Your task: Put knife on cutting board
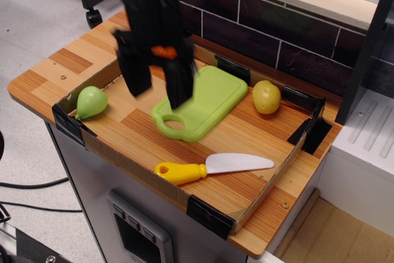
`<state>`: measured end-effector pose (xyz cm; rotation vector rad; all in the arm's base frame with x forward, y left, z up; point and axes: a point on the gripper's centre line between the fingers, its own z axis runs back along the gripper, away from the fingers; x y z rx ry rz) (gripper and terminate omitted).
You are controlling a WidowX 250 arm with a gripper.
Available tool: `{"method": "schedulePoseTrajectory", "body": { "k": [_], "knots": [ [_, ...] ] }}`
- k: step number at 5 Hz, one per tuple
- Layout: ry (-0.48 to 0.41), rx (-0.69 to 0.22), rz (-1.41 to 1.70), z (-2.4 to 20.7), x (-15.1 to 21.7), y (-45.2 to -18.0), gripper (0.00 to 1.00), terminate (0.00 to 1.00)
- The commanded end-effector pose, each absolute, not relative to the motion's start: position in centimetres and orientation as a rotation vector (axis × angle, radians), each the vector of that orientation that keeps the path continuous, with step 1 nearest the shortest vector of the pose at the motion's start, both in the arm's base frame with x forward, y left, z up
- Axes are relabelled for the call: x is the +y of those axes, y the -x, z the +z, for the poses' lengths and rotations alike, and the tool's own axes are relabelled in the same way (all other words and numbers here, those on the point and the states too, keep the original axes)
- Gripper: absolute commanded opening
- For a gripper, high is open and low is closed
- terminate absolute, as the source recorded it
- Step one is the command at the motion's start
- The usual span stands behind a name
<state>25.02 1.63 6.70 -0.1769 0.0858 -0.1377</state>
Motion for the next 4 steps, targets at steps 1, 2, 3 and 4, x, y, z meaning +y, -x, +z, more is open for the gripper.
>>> {"method": "schedulePoseTrajectory", "body": {
  "k": [1, 2, 3, 4],
  "knots": [
    [0.1, 0.036, -0.228, 4.6, -0.1, -23.2, 1.0, 0.0],
    [0.072, 0.038, -0.257, 2.9, -0.4, -22.8, 1.0, 0.0],
    [0.037, 0.003, -0.285, 2.1, -0.2, -22.7, 1.0, 0.0],
    [0.015, 0.017, -0.305, 0.7, -0.5, -22.4, 1.0, 0.0]
  ]
}}
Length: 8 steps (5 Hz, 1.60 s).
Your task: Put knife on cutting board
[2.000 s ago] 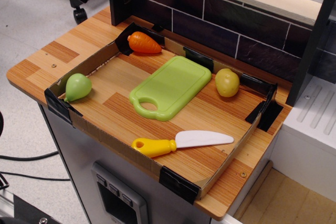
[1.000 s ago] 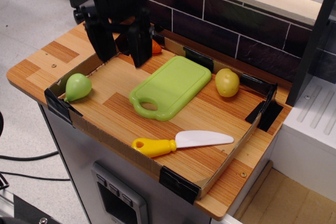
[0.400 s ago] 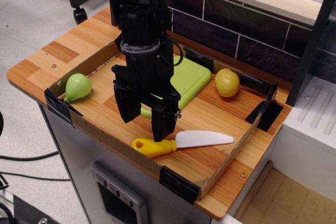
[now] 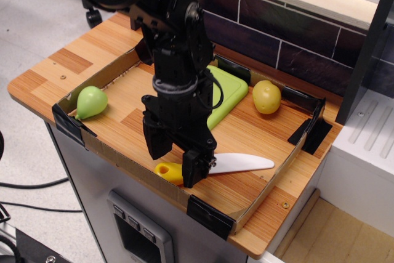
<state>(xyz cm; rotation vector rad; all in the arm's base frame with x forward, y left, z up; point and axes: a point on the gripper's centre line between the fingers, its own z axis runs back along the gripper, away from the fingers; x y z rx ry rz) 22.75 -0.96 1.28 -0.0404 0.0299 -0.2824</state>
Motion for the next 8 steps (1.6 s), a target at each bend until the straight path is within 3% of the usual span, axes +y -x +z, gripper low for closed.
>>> {"method": "schedulePoseTrajectory", "body": {
  "k": [1, 2, 5, 7, 8],
  "knots": [
    [0.024, 0.043, -0.303, 0.2, -0.7, -22.2, 0.0, 0.0],
    [0.029, 0.043, -0.307, 0.1, -0.8, -22.4, 0.0, 0.0],
    [0.132, -0.017, -0.554, 5.0, 0.5, -22.3, 0.0, 0.0],
    [0.041, -0.269, -0.226, 7.0, 5.1, -24.8, 0.0, 0.0],
    [0.008, -0.274, -0.132, 6.4, 7.0, -26.7, 0.0, 0.0]
  ]
}}
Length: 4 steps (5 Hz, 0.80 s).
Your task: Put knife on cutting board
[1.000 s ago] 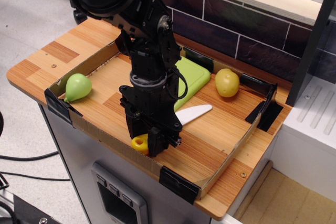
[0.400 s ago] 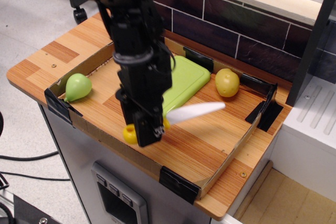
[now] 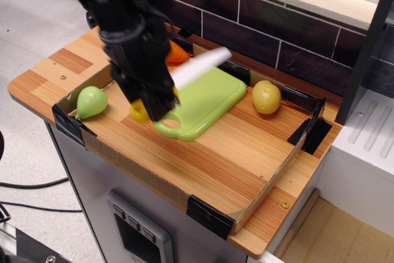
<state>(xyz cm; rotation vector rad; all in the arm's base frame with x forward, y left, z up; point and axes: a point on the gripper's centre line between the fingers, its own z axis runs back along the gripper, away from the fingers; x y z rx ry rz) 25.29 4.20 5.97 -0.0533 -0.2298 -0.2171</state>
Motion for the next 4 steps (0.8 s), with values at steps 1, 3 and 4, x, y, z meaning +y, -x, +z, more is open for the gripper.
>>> {"method": "schedulePoseTrajectory", "body": {
  "k": [1, 3, 4],
  "knots": [
    [-0.02, -0.24, -0.097, 4.2, 8.0, -28.0, 0.0, 0.0],
    [-0.047, -0.2, -0.129, 3.1, 6.9, -27.9, 0.0, 0.0],
    [-0.04, -0.199, -0.141, 3.7, 6.1, -27.5, 0.0, 0.0]
  ]
}}
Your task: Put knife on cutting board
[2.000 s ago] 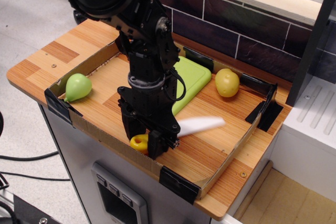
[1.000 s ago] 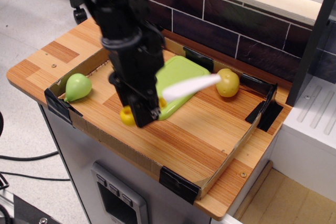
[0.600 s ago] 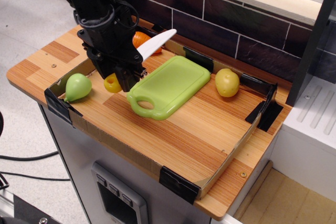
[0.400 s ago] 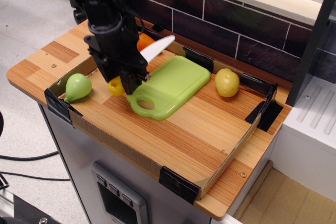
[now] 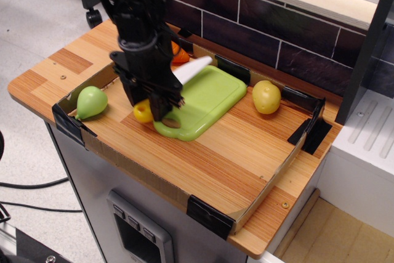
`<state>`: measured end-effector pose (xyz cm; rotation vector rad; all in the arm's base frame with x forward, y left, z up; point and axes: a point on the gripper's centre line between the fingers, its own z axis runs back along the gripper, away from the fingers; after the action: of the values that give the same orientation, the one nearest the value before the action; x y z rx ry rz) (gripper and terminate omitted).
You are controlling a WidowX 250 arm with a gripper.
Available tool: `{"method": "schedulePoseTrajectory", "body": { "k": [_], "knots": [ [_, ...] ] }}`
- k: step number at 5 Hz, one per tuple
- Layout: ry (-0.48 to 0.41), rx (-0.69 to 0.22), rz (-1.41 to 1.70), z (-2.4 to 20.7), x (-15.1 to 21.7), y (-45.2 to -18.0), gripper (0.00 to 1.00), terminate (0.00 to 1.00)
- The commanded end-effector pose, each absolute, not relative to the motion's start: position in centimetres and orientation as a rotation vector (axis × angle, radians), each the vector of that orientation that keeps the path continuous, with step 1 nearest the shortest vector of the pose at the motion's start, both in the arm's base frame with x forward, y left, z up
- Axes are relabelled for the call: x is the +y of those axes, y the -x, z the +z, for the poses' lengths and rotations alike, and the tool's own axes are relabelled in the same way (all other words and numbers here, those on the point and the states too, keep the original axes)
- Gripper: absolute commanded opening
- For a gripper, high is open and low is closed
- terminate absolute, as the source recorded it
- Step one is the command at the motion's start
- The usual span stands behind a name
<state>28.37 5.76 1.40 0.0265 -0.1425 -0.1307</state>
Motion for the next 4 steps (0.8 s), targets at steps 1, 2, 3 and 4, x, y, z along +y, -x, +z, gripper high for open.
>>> {"method": "schedulePoseTrajectory", "body": {
  "k": [1, 2, 3, 4],
  "knots": [
    [-0.025, -0.175, -0.122, 4.8, 5.3, -27.4, 0.0, 0.0],
    [-0.034, -0.181, -0.067, 5.5, 5.0, -28.0, 1.0, 0.0],
    [-0.035, -0.18, -0.056, 6.3, 5.9, -28.5, 1.0, 0.0],
    [0.016, -0.187, 0.061, 7.4, 6.4, -28.8, 1.0, 0.0]
  ]
}}
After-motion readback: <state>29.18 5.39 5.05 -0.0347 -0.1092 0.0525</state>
